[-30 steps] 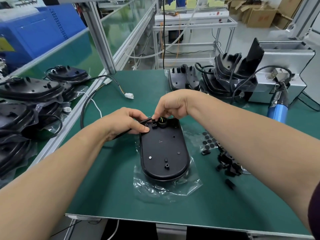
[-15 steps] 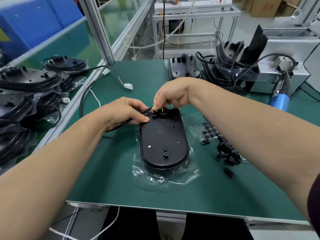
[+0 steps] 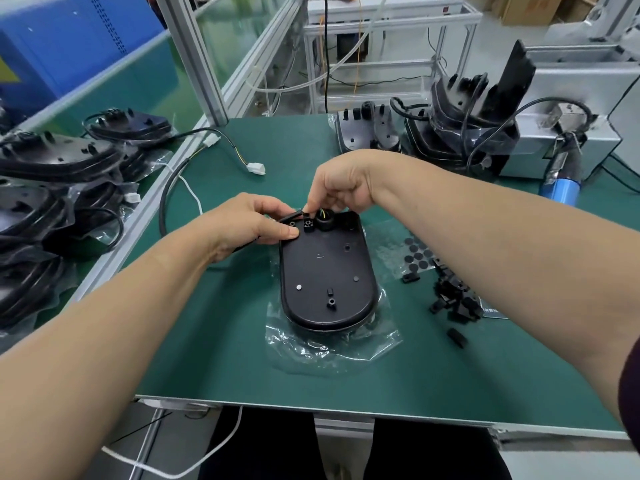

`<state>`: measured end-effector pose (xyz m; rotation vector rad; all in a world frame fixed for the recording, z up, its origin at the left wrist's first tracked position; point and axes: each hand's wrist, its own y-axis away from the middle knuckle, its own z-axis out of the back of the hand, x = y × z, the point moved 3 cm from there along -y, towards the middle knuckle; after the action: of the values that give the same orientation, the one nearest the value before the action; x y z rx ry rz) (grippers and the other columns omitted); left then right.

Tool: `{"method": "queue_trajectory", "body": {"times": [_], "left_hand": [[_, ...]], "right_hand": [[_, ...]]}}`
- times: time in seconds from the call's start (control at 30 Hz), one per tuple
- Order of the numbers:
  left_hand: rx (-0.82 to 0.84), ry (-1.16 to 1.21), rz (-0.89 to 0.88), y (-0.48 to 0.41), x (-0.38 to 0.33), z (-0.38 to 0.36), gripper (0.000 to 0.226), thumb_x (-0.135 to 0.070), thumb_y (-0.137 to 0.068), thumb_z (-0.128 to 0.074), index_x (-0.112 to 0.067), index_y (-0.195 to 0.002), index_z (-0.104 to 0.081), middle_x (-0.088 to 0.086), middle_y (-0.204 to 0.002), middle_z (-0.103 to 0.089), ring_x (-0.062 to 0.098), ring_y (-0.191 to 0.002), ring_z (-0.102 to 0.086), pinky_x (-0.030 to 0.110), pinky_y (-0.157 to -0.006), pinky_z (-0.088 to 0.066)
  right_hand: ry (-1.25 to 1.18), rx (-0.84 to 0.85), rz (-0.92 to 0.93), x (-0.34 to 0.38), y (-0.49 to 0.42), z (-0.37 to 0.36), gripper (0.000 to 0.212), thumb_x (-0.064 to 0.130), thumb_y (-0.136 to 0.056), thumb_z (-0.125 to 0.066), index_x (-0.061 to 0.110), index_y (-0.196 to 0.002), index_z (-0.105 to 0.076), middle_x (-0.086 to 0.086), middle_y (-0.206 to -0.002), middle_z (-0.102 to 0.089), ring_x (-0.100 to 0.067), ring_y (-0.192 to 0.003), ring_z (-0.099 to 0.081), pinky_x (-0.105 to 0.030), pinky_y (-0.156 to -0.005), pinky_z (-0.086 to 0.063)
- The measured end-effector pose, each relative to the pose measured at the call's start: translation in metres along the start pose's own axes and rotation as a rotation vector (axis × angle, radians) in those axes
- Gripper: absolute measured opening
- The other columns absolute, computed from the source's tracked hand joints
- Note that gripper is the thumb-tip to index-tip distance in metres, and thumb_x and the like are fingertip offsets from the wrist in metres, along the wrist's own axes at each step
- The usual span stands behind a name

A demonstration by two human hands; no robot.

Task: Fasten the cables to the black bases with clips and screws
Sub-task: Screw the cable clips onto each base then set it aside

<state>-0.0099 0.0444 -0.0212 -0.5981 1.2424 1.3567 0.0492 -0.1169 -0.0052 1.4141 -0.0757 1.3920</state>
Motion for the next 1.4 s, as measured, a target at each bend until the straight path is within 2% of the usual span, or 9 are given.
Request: {"method": "queue_trajectory", "body": {"times": [0.1,0.23,0.47,0.63,0.77,0.9,1.0,1.23,1.4], "left_hand": [[-0.005,0.022,-0.017,0.000,0.005,0.000,0.025,-0.003,-0.077,-0.075,-0.010,-0.101,-0.073,0.006,-0.098,-0.071,0.017,-0.087,-0.067,0.023,-0.087,-0.056],[-0.020,0.013,-0.026,0.000,0.008,-0.001,0.026,-0.004,-0.077,-0.076,-0.009,-0.103,-0.072,0.009,-0.097,-0.069,0.019,-0.087,-0.065,0.025,-0.088,-0.055],[-0.040,0.009,-0.026,0.001,0.007,0.000,0.028,-0.004,-0.076,-0.077,-0.007,-0.103,-0.072,0.010,-0.094,-0.070,0.019,-0.085,-0.065,0.029,-0.091,-0.054],[-0.078,0.046,-0.032,0.003,0.009,-0.003,0.023,-0.003,-0.075,-0.078,-0.011,-0.096,-0.073,0.003,-0.086,-0.070,0.016,-0.079,-0.065,0.026,-0.086,-0.055],[-0.083,0.051,-0.041,0.003,0.008,-0.004,0.019,-0.003,-0.074,-0.079,-0.015,-0.088,-0.074,-0.002,-0.077,-0.071,0.012,-0.073,-0.065,0.022,-0.081,-0.056],[-0.081,0.055,-0.039,0.004,0.007,-0.004,0.021,-0.003,-0.074,-0.079,-0.016,-0.089,-0.073,-0.003,-0.077,-0.071,0.013,-0.073,-0.065,0.023,-0.081,-0.056],[-0.091,0.065,-0.032,0.004,0.007,-0.004,0.021,-0.004,-0.073,-0.080,-0.019,-0.086,-0.073,-0.004,-0.075,-0.071,0.014,-0.071,-0.065,0.022,-0.075,-0.055],[-0.102,0.078,-0.082,0.007,0.005,-0.007,0.026,0.003,-0.076,-0.076,-0.017,-0.093,-0.072,-0.001,-0.087,-0.066,0.010,-0.068,-0.064,0.018,-0.070,-0.054],[-0.070,0.094,-0.079,0.008,-0.002,-0.010,0.012,-0.002,-0.085,-0.067,-0.013,-0.087,-0.070,0.002,-0.087,-0.066,0.015,-0.079,-0.058,0.026,-0.075,-0.048]], "right_hand": [[-0.016,-0.001,-0.007,-0.001,0.000,0.001,0.027,0.002,-0.091,-0.060,0.009,-0.065,-0.058,0.001,-0.050,-0.058,-0.007,-0.050,-0.048,-0.012,-0.043,-0.040],[-0.028,-0.014,0.009,-0.004,-0.003,0.004,0.034,0.002,-0.091,-0.060,0.014,-0.060,-0.050,0.005,-0.041,-0.049,-0.006,-0.042,-0.042,-0.014,-0.046,-0.035],[-0.087,0.096,0.071,-0.007,0.000,0.006,0.027,-0.003,-0.093,-0.055,0.011,-0.070,-0.053,0.006,-0.046,-0.055,-0.002,-0.037,-0.049,-0.011,-0.042,-0.039],[0.055,0.144,0.091,-0.007,-0.001,0.007,0.027,0.001,-0.093,-0.056,0.014,-0.069,-0.054,0.006,-0.053,-0.048,-0.008,-0.057,-0.032,-0.018,-0.055,-0.027],[0.180,0.152,0.033,0.000,0.002,0.007,0.027,0.006,-0.093,-0.059,0.018,-0.070,-0.054,0.009,-0.050,-0.053,-0.010,-0.062,-0.035,-0.024,-0.067,-0.034],[0.330,0.104,0.021,0.008,0.010,0.006,0.024,0.008,-0.092,-0.063,0.021,-0.072,-0.056,0.013,-0.050,-0.058,-0.011,-0.070,-0.045,-0.044,-0.088,-0.032],[0.360,0.071,0.061,0.010,0.015,0.005,0.025,0.008,-0.092,-0.066,0.021,-0.073,-0.055,0.006,-0.065,-0.055,-0.011,-0.071,-0.044,-0.046,-0.090,-0.033],[0.400,0.017,0.147,0.011,0.022,-0.001,0.026,0.006,-0.087,-0.071,0.018,-0.070,-0.055,-0.010,-0.086,-0.046,-0.021,-0.082,-0.039,-0.038,-0.077,-0.034],[0.298,0.053,0.074,0.005,0.018,0.003,0.024,0.010,-0.091,-0.067,0.019,-0.070,-0.058,0.013,-0.051,-0.056,-0.012,-0.064,-0.037,-0.031,-0.063,-0.029]]}}
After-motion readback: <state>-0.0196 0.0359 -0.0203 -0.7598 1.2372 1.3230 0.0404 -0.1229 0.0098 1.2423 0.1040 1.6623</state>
